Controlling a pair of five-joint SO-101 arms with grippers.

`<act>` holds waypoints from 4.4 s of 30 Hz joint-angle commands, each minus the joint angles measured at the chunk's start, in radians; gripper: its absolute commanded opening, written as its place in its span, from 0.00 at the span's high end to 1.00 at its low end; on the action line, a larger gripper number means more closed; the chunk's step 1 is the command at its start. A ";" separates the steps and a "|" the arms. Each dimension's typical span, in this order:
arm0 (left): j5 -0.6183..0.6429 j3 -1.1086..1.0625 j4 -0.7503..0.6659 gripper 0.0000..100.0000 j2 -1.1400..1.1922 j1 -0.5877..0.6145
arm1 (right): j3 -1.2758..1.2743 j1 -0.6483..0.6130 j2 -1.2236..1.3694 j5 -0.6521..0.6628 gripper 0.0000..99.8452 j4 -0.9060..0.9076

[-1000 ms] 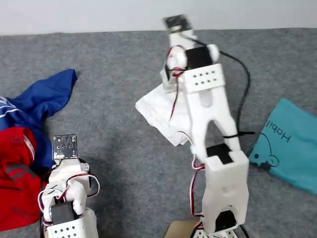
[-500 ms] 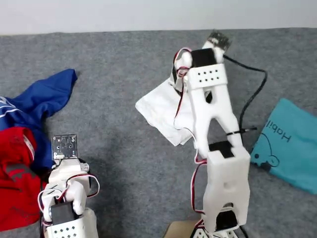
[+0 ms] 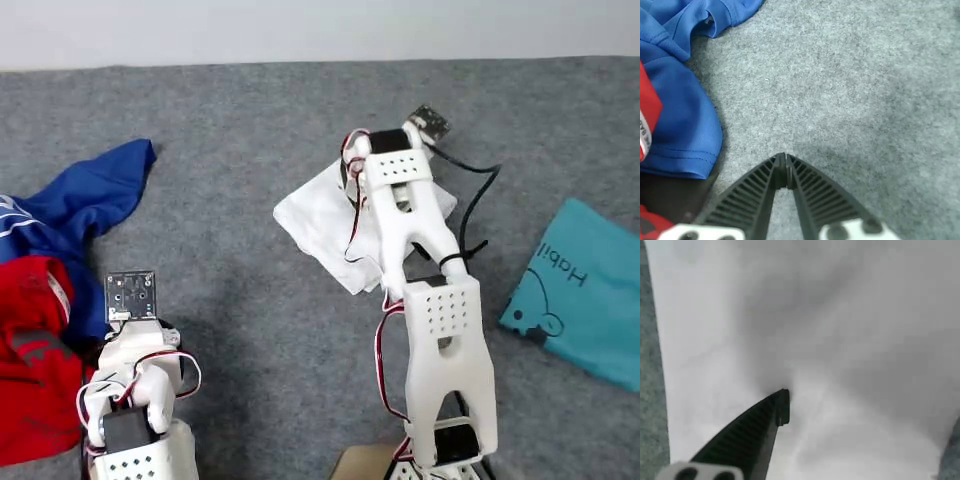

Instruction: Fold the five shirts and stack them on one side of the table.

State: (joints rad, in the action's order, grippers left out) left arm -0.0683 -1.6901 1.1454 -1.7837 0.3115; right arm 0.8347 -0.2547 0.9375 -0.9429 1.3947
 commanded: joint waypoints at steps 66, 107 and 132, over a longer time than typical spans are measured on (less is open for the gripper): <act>0.009 0.004 0.006 0.99 -0.003 0.005 | 0.071 0.690 -0.476 0.921 0.99 0.400; 0.009 0.004 0.006 0.99 -0.003 0.005 | 0.072 1.009 -0.102 1.246 0.89 0.237; 0.009 0.004 0.006 0.99 -0.003 0.005 | -0.138 0.843 -0.449 1.151 0.98 0.400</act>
State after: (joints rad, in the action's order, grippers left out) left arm -0.0683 -1.6901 1.1454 -1.7837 0.3115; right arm 0.7580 0.6368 0.5524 0.2217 1.7538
